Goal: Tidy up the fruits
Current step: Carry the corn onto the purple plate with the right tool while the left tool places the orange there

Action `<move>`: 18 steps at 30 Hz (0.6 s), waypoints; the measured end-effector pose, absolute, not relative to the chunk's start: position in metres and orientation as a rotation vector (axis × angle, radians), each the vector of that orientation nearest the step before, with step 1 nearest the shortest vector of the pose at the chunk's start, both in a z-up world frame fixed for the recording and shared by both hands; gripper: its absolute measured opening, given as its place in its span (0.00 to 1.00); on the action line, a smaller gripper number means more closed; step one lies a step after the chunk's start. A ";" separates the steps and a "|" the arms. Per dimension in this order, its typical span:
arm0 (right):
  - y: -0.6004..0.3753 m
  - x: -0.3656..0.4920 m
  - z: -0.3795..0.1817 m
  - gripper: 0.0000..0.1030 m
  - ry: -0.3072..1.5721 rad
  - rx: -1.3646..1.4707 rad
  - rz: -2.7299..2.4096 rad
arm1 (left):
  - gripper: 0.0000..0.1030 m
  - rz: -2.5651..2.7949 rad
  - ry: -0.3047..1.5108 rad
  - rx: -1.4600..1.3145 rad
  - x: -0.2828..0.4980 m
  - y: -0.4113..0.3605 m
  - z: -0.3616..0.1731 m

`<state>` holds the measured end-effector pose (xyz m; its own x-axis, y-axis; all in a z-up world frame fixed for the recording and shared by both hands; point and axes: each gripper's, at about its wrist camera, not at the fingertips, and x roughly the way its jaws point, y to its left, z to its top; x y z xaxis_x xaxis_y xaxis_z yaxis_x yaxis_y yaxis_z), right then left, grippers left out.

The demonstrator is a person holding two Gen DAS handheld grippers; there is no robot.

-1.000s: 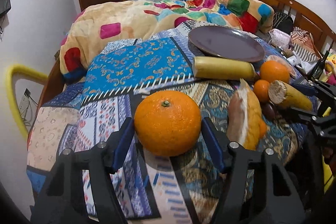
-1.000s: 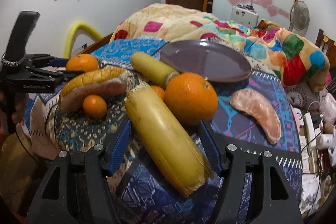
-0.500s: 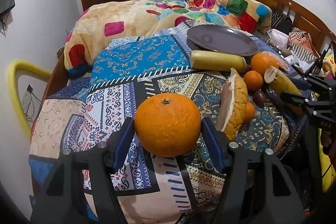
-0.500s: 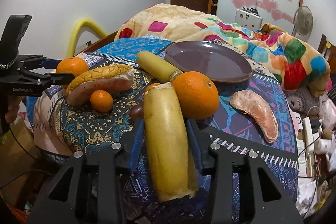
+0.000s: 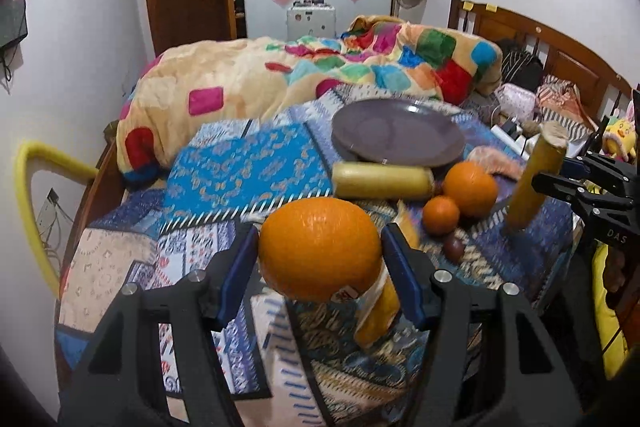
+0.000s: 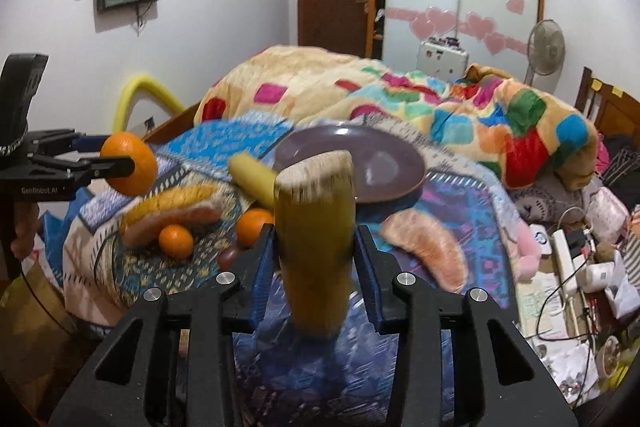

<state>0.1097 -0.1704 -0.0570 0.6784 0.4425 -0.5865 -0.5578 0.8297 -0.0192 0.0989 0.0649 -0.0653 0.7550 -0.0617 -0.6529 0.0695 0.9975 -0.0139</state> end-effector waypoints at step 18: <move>-0.190 0.158 -0.014 0.34 0.456 -0.124 0.475 | 0.60 -0.104 0.630 0.042 0.174 0.027 -0.038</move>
